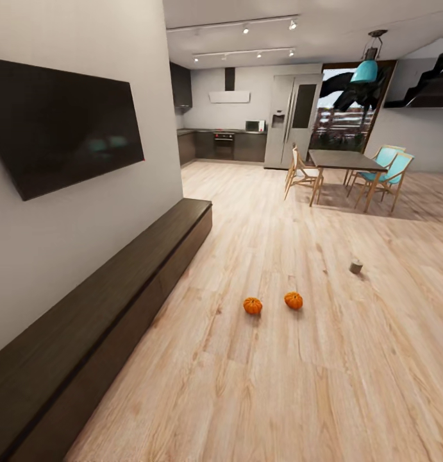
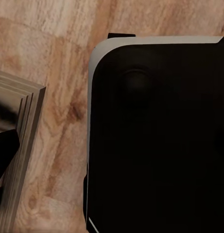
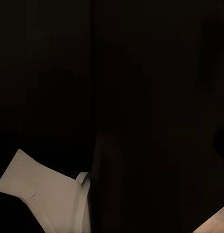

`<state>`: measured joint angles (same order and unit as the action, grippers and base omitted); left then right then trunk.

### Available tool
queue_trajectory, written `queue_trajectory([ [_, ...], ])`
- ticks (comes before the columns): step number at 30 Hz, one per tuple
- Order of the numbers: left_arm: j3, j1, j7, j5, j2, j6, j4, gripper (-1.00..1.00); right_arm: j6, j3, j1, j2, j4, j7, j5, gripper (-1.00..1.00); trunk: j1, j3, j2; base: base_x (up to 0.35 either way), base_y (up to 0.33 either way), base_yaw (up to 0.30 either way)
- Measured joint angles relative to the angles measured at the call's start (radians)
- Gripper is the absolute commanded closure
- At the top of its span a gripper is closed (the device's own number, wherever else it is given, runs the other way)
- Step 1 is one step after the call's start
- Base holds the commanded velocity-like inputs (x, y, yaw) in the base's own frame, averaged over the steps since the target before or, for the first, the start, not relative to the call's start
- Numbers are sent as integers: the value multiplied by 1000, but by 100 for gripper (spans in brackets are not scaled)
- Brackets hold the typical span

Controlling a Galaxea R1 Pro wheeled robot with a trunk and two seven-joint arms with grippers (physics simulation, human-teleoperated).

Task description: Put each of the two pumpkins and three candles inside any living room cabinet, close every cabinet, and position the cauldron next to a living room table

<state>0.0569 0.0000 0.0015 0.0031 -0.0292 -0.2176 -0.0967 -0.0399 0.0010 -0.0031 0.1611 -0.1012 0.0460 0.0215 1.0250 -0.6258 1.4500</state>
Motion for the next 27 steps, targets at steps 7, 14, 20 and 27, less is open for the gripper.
queue_trajectory([
  [7, 0, 0, 0, 0, 1, 0, 0, -100, 0, 0, 0, 0, 0, 0, 0, -100, 0, 0, 0, 0, 0, 2],
  [14, 0, 0, 0, 0, 3, 0, 0, -100, 0, 1, 0, 0, 0, 0, 0, -100, 0, 0, 0, 0, -37, 0],
  [20, -1, 0, 0, 0, 2, 0, 0, -100, 0, 1, 0, 0, 0, 0, 0, -100, 0, 0, 0, 151, -63, 7],
  [27, -1, 0, 0, 0, 1, 0, 0, -100, 0, 1, 0, 0, 0, -1, 0, -100, 0, 0, 0, 274, 51, 209],
])
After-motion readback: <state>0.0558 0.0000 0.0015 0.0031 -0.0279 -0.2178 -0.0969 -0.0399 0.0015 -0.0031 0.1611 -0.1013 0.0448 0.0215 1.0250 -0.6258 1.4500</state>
